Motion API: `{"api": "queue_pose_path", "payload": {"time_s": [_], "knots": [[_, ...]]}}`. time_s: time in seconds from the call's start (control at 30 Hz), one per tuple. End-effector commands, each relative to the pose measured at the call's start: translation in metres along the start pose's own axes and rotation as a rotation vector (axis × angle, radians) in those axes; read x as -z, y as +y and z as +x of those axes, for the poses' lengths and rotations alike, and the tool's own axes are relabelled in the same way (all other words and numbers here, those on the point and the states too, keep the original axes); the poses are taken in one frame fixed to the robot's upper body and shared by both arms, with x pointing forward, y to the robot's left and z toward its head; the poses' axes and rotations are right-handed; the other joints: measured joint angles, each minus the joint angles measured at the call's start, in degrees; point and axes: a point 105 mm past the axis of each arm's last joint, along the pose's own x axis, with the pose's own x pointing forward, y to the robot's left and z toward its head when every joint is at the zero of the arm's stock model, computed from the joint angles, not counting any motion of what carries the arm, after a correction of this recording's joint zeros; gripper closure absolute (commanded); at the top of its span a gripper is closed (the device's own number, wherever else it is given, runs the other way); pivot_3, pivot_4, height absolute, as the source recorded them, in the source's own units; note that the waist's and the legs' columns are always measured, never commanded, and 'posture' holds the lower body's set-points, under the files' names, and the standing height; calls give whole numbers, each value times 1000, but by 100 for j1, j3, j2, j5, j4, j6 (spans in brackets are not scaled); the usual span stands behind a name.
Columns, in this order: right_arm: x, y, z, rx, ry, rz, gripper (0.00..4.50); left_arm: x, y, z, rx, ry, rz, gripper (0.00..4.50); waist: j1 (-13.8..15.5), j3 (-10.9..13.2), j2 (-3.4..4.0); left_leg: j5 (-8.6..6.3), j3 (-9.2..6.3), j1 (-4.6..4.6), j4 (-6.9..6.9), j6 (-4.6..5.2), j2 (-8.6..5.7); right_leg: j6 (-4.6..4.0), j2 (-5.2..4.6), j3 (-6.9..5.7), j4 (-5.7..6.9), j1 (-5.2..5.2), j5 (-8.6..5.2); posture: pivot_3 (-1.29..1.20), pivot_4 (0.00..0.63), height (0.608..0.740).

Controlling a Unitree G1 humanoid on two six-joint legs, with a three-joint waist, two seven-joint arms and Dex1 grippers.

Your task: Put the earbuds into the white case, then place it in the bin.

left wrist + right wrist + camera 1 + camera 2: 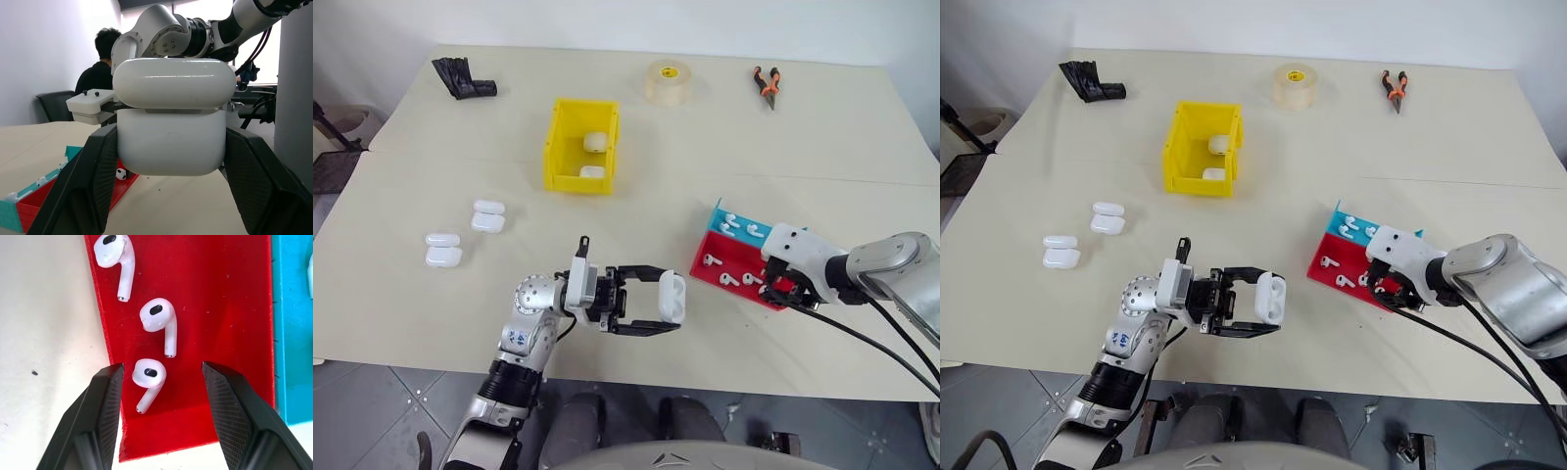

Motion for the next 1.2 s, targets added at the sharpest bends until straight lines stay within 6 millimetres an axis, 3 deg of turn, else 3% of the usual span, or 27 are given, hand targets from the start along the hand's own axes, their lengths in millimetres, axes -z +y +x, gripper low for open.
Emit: {"api": "queue_pose_path", "payload": {"time_s": [0.03, 0.43, 0.53, 0.67, 0.97, 1.07, 1.2], "knots": [[-2, 2, -1, 5, 3, -28, 1881, -10, 0, 4, 12, -33, 34, 1675, 1, 0, 0, 0, 0, 0, 0, 0, 0, 0, 0, 0, 0, 0, 0, 0, 150, 740], [-1, 6, 4, 1, 18, 0, 1881, -10, 0, 2, 4, -32, 35, 1675, 0, 0, 1, 0, -13, 0, 1, -1, 0, 0, -1, -16, -1, 6, 0, 0, 150, 740], [-2, 9, 5, -12, 8, 13, 2448, -10, 0, 2, 3, -32, 36, 1675, 0, 0, 0, 0, -16, 1, 1, -1, -1, -1, -1, -19, -2, 12, 0, 0, 150, 740], [-3, 10, 6, -13, 5, 17, 3705, -11, 0, 2, 1, -31, 40, 1675, -9, 0, 0, 1, -19, 2, 3, -1, 0, -2, -1, -22, -3, 14, 1, 0, 150, 740], [-8, 13, 8, -19, -18, 9, 3705, -12, 0, 2, 2, -27, 45, 1675, -16, -1, 0, 2, -23, 4, 4, -4, -1, -4, -1, -26, -4, 14, 2, 0, 150, 740], [-8, 13, 8, -19, -19, 7, 3975, -13, 0, 3, 3, -29, 46, 1675, -14, 0, 0, 2, -24, 4, 4, -4, -1, -4, -1, -26, -4, 14, 2, 0, 150, 740], [-13, 10, 5, -8, -50, 15, 3975, -14, 0, 2, 4, -33, 39, 1675, -16, 0, 0, 2, -24, 4, 4, -4, -1, -4, -1, -26, -4, 14, 2, 0, 150, 740]]}}
